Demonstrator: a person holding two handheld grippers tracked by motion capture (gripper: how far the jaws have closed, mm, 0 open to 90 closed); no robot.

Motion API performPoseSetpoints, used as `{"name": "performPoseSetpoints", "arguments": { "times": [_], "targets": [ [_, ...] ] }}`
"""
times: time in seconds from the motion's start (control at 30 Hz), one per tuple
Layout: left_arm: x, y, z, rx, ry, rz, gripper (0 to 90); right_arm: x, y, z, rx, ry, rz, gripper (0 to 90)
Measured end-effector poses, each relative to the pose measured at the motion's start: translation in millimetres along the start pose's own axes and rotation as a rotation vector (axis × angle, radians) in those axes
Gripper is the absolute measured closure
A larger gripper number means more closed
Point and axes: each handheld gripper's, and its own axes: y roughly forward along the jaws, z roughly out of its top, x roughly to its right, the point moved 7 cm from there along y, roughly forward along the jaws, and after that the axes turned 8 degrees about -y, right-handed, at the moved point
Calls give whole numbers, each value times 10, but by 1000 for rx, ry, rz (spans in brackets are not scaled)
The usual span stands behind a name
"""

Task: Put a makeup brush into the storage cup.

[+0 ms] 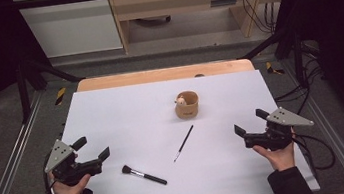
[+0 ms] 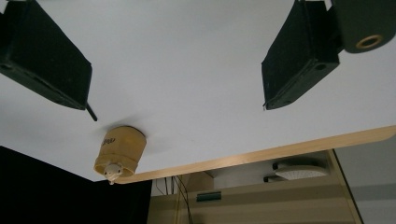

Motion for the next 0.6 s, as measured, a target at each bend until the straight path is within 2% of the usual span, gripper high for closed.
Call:
{"name": "performPoseSetpoints", "arguments": {
  "times": [0.27, 0.6],
  "targets": [
    [74, 40, 16, -18, 17, -17, 78, 12, -24, 15, 5, 3, -6, 52],
    [225, 139, -90, -100, 68, -75, 86, -51, -15, 42, -2, -12, 3, 50]
  ]
}}
